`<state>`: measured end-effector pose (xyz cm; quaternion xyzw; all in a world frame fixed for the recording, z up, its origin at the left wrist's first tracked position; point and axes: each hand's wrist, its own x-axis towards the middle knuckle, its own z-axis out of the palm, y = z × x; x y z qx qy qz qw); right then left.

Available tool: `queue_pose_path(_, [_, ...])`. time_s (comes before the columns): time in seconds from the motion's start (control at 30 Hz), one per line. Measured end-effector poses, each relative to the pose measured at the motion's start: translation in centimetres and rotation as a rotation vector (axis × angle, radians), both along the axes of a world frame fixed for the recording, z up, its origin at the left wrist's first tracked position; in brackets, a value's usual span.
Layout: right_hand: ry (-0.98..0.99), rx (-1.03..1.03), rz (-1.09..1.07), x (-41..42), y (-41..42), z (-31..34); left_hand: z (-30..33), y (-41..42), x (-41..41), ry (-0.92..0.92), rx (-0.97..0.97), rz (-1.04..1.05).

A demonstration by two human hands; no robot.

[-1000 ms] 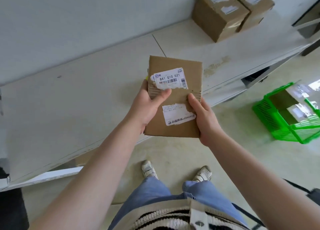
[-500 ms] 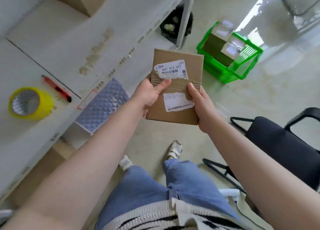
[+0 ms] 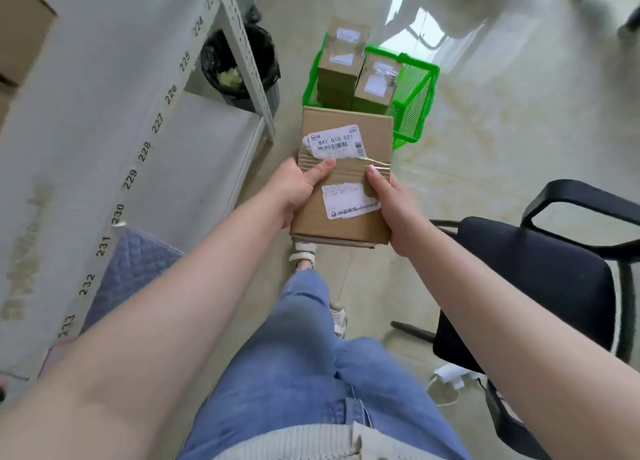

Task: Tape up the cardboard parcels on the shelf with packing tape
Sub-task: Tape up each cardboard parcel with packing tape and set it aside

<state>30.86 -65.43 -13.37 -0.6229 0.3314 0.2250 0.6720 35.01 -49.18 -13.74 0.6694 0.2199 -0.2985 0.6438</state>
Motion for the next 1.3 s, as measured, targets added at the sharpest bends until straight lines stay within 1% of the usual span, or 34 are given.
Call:
queue_pose_path(0.17, [0.015,-0.027,-0.082,6.5,-1.4,-1.8,-1.8,-2.0,7.9,0.03,-0.03,-0.087])
queue_pose_path(0.27, [0.059,-0.058,-0.13,9.7,-1.6,-2.9,-2.5,-2.7,11.8,0.047,-0.017,-0.144])
queue_pose_path(0.43, [0.063,-0.107,-0.175,14.9,-2.5,-3.9,-3.1,-4.1,17.5,0.071,-0.035,-0.208])
queue_pose_path(0.53, [0.064,-0.14,-0.171,18.0,-3.9,-4.5,-3.5,-5.5,20.6,0.088,-0.037,-0.204])
queue_pose_path(0.73, [0.1,-0.139,-0.138,25.3,-7.7,-7.3,-5.5,-9.1,27.5,0.106,0.003,-0.203])
queue_pose_path(0.83, [0.118,-0.162,-0.114,29.2,-10.3,-9.0,-6.7,-11.6,31.1,0.127,0.037,-0.169])
queue_pose_path(0.97, [0.139,-0.136,-0.079,33.9,-13.8,-11.3,-8.4,-14.7,35.1,0.128,0.085,-0.083])
queue_pose_path(1.1, [0.186,-0.159,-0.05,38.2,-16.7,-14.3,-12.1,-17.4,38.7,0.156,0.068,-0.06])
queue_pose_path(1.2, [0.184,-0.185,-0.055,41.3,-18.1,-17.3,-14.5,-19.0,41.6,0.146,0.133,-0.071])
queue_pose_path(1.27, [0.163,-0.204,-0.094,43.3,-18.8,-19.9,-16.8,-19.9,43.5,0.195,0.202,-0.082])
queue_pose_path(1.3, [0.153,-0.214,-0.118,44.4,-19.1,-21.0,-18.3,-20.2,44.2,0.251,0.238,-0.08])
